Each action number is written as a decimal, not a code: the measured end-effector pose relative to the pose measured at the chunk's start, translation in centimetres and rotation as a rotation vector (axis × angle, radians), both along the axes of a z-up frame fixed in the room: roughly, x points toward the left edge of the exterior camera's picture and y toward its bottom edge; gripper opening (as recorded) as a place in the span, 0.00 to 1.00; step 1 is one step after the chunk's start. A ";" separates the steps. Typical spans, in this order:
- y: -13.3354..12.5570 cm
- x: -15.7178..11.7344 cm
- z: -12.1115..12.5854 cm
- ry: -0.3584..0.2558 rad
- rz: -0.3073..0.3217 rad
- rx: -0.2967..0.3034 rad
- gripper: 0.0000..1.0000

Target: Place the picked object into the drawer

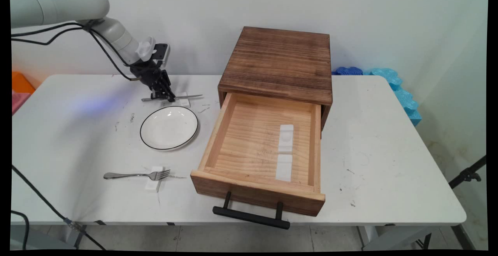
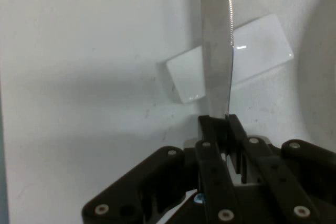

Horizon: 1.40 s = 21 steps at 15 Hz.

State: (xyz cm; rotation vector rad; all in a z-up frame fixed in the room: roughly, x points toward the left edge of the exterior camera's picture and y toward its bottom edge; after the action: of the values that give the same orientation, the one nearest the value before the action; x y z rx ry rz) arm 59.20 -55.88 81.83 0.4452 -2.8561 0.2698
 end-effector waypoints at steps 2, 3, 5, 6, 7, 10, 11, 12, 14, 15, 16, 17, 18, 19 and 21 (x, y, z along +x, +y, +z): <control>0.0 -0.2 0.4 0.001 0.005 -0.012 0.00; 0.0 -0.3 0.7 0.001 0.009 -0.020 0.00; 0.2 -0.4 1.8 0.003 0.028 -0.040 0.00; 0.3 -0.5 2.3 0.003 0.038 -0.049 0.00; 0.6 -0.6 3.1 0.003 0.051 -0.061 0.00; 1.3 -0.8 4.5 0.004 0.075 -0.079 0.00; 1.6 -0.9 5.0 0.004 0.082 -0.084 0.00; 2.1 -1.0 5.7 0.005 0.090 -0.092 0.00; 2.8 -1.5 6.9 0.006 0.102 -0.107 0.00; 3.2 -1.7 7.5 0.007 0.109 -0.113 0.00; 3.6 -2.1 8.1 0.009 0.114 -0.119 0.00; 4.1 -2.5 8.7 0.011 0.120 -0.125 0.00; 4.5 -2.7 9.1 0.013 0.123 -0.128 0.00; 4.9 -3.2 9.7 0.016 0.126 -0.133 0.00; 5.8 -4.2 10.7 0.023 0.132 -0.140 0.00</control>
State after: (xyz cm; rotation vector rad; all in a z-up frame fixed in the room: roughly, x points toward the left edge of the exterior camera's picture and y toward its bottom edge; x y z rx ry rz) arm 55.04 -50.06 92.53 0.6045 -2.7663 0.4820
